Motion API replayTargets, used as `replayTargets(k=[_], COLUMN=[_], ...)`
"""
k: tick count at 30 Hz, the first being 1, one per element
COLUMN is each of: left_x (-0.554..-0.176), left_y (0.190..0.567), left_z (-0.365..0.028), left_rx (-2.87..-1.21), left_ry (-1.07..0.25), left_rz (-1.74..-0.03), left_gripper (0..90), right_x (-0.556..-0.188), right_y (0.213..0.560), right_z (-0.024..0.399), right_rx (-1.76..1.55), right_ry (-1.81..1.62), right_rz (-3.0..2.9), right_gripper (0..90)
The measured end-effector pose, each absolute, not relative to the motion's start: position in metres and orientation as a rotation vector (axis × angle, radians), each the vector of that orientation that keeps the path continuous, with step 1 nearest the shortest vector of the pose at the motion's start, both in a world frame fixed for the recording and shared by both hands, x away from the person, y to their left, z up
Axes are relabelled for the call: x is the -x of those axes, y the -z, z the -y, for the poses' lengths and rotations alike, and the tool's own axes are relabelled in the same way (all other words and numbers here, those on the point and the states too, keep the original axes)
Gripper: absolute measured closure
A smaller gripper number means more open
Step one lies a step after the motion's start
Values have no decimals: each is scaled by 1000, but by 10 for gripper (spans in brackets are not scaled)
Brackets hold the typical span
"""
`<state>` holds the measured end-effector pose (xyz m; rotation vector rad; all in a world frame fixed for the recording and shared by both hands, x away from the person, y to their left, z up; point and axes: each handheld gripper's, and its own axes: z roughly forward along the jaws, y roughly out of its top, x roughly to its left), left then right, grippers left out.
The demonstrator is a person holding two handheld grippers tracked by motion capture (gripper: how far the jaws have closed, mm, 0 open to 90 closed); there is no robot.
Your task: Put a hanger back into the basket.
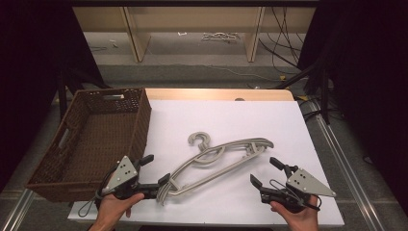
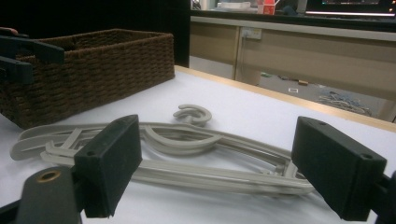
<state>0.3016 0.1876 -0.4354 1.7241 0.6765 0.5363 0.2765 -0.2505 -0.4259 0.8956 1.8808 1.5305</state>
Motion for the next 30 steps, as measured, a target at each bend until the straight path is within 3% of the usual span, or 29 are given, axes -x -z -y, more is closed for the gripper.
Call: replayTargets(k=[16,19,22,30], left_x=[-312,-314,-318,-347], left_y=[432,427,429,432], left_z=[-173,-163,-152,-129], left_rx=[-1722,-1783,-1829,-1930], left_ry=[-465,-514,-473,-466], left_rz=[-690,-625,-607,-661], left_gripper=[171,221,223,253], right_x=[-275,-277,-278,-281], right_y=[427,426,425,425], right_z=[255,256,252,248], right_rx=[-893,-913,-905,-873], right_ry=[-1495,-1488,-1485,-1474], right_rz=[-1875,-1852,-1849,-1884], right_gripper=[165,169,186,191])
